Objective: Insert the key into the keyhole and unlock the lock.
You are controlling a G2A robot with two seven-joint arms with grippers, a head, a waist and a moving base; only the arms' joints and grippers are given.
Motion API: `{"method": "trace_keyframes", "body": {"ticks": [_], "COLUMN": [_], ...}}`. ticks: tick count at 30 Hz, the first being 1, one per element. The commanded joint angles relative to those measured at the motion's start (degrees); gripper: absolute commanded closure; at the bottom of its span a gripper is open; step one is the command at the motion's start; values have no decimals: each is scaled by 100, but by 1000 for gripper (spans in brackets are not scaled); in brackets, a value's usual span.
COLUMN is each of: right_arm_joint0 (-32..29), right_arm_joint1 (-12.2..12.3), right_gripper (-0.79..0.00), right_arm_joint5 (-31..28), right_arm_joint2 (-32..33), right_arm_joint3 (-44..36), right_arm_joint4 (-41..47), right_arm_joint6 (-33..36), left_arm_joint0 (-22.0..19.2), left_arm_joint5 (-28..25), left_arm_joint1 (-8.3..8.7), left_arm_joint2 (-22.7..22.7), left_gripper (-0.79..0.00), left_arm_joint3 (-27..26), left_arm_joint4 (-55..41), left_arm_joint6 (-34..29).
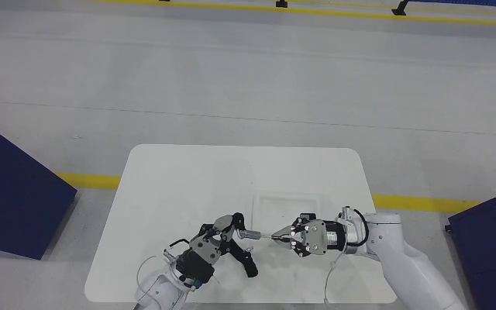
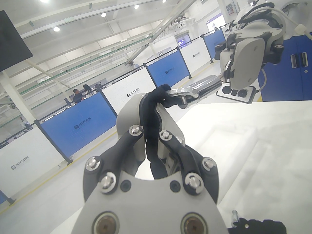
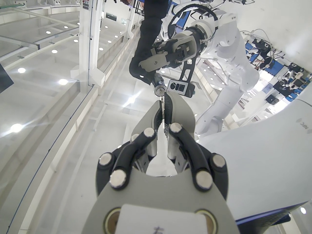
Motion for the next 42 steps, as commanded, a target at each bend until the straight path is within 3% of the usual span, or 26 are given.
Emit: {"method": "trace_keyframes", "body": {"ticks": [1,10,19,29,36,42], "right_arm_joint0": [-22,-517,-1845,-2689,-2751,-2751], "right_arm_joint1": [5,149,268,218,201,201], "right_gripper": [-785,-785,-785,-785,-785,-785], "right_arm_joint5": [-73,-1397,-4006,-6186,-6393,-6393], "right_arm_joint2": [-8,600,1778,2255,2263,2263], "right_arm_joint3": [-55,-518,-1023,-1162,-1145,-1145], "right_arm_joint4": [-83,-1294,-2740,-4014,-4187,-4187], "right_arm_joint6": [100,401,354,-149,-242,-242], "left_arm_joint0": [-7,-49,-110,-132,-113,-149], "left_arm_joint5": [-66,-203,-216,-216,-200,-91], "left_arm_joint1": [-6,-8,-15,-13,-1,42], "left_arm_joint2": [5,7,73,112,60,-244], "left_gripper": [0,0,0,0,0,0], "left_arm_joint3": [6,-11,39,46,17,-353], "left_arm_joint4": [-183,-465,-515,-511,-547,-486], "left_arm_joint6": [24,7,-27,-39,-76,-251]}}
